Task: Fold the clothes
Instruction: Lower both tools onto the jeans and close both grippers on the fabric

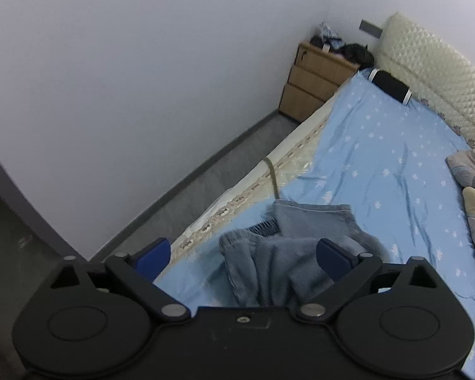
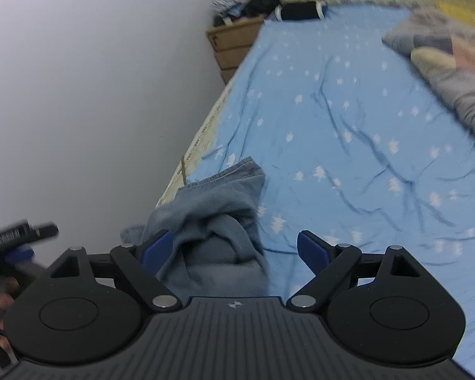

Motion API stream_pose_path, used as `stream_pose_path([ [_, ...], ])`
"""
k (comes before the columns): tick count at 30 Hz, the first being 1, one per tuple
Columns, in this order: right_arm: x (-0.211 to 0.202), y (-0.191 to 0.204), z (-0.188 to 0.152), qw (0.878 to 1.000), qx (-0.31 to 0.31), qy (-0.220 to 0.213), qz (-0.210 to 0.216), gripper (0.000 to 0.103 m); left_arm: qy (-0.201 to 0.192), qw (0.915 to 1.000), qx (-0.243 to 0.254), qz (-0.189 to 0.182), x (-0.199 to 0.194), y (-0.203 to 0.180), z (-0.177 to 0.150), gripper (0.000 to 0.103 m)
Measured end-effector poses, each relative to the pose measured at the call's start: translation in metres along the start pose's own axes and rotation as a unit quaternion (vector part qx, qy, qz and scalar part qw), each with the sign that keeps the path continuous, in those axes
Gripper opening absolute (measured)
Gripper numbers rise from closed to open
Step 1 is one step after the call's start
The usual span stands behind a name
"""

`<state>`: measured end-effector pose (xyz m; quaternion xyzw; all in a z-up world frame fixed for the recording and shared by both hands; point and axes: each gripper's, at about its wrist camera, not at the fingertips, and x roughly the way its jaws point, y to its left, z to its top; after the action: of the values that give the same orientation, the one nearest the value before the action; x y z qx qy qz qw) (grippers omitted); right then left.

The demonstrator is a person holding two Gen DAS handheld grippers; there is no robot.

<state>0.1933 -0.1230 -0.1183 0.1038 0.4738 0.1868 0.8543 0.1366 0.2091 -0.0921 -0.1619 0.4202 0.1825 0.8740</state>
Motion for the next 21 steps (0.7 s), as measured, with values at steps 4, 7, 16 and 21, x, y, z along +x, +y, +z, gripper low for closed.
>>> stream_pose_path([
  [4, 0.059, 0.008, 0.024, 0.999, 0.036, 0.011, -0.02, 0.089, 0.032, 0.9994, -0.006, -0.013, 0.064, 0.022, 0.016, 0.097],
  [7, 0.104, 0.004, 0.038, 0.996, 0.072, 0.03, -0.034, 0.088, 0.059, 0.9976, -0.009, -0.035, 0.105, 0.028, 0.018, 0.097],
  [16, 0.228, -0.02, 0.057, 0.982, 0.153, 0.093, -0.063, 0.082, 0.135, 0.9857, -0.058, -0.083, 0.194, 0.045, 0.005, 0.071],
  [21, 0.28, -0.023, 0.058, 0.976, 0.135, 0.141, -0.098, 0.061, 0.165, 0.9785, -0.077, -0.096, 0.214, 0.051, -0.005, 0.042],
])
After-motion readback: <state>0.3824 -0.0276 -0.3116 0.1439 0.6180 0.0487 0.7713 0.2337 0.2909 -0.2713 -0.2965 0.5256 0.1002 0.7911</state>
